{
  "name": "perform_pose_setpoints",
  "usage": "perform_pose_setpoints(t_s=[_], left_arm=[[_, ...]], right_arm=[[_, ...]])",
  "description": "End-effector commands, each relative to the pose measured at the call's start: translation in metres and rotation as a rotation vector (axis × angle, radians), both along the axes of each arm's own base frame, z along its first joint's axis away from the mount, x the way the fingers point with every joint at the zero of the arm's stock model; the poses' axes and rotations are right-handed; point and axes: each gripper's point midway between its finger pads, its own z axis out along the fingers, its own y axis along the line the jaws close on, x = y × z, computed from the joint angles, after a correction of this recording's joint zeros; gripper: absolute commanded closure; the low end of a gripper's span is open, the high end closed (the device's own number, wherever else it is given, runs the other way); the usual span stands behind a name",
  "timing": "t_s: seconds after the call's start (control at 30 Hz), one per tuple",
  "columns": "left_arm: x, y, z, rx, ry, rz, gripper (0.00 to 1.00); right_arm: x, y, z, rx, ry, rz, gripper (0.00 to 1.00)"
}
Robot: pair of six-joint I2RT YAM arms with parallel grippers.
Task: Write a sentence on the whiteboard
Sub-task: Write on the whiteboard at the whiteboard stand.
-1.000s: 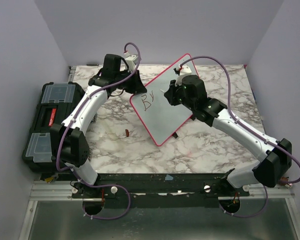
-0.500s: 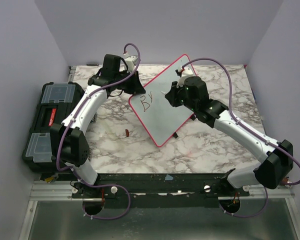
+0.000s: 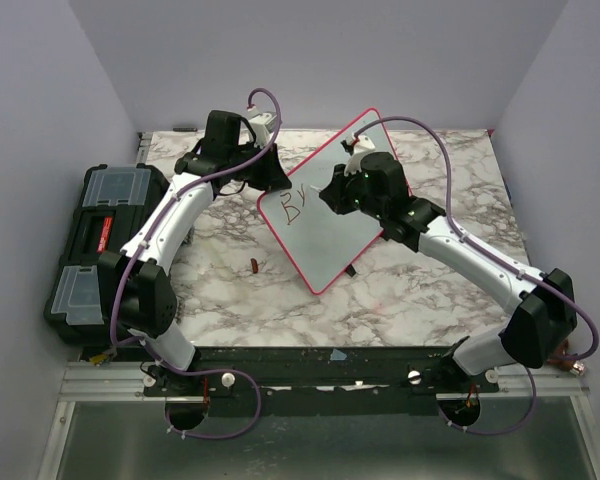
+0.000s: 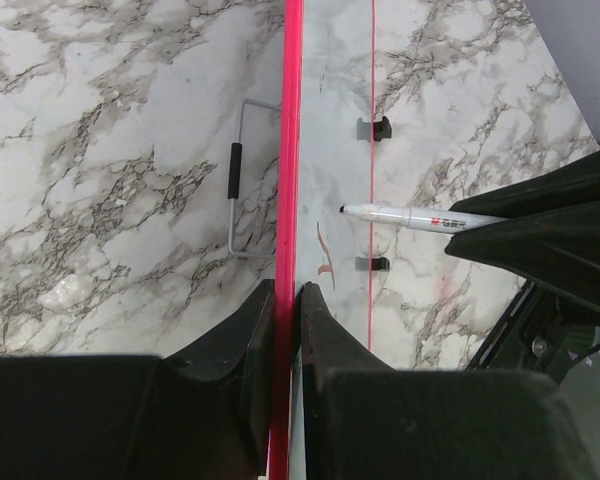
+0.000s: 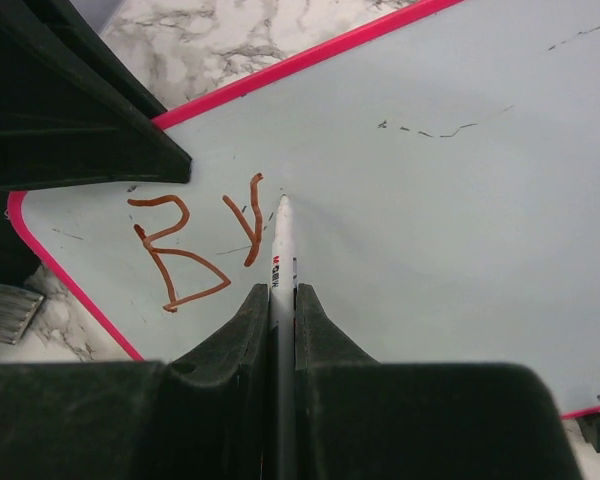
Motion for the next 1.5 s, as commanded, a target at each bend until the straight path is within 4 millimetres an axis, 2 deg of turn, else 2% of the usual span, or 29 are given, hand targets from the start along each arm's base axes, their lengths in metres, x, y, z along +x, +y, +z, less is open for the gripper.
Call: perform_pose_setpoints(t_s=[0.0, 0.4, 0.7, 0.93, 1.03, 1.17, 1.33, 1.47], left_arm=[[0.001, 0.010, 0.005, 0.060, -0.082, 0.008, 1.00], [-0.001, 0.010, 0.009, 0.053, -0.093, 0.005, 1.00], [-0.001, 0.009, 0.012, 0.049, -0.102, 0.005, 1.00], [0.000, 0.010, 0.012, 0.052, -0.101, 0.007, 1.00], [0.000, 0.010, 0.013, 0.051, -0.102, 0.006, 1.00], [0.000, 0.010, 0.013, 0.051, -0.102, 0.006, 1.00], [0.000, 0.010, 0.013, 0.051, -0.102, 0.006, 1.00], [-0.001, 0.010, 0.012, 0.052, -0.100, 0.006, 1.00]], right_arm=[[0.005, 0.015, 0.016, 0.057, -0.019, 0.043, 0.99], [0.004, 0.011, -0.007, 0.019, 0.011, 0.034, 0.99], [-0.006, 0.003, -0.032, -0.011, 0.060, 0.030, 1.00], [-0.013, -0.004, -0.037, -0.028, 0.067, 0.027, 0.99], [-0.014, -0.005, -0.031, -0.019, 0.058, 0.026, 0.99], [-0.014, -0.005, -0.011, 0.009, 0.027, 0.028, 0.99], [-0.010, 0.001, 0.015, 0.050, -0.013, 0.035, 0.99], [-0.003, 0.008, 0.028, 0.078, -0.033, 0.036, 0.99]])
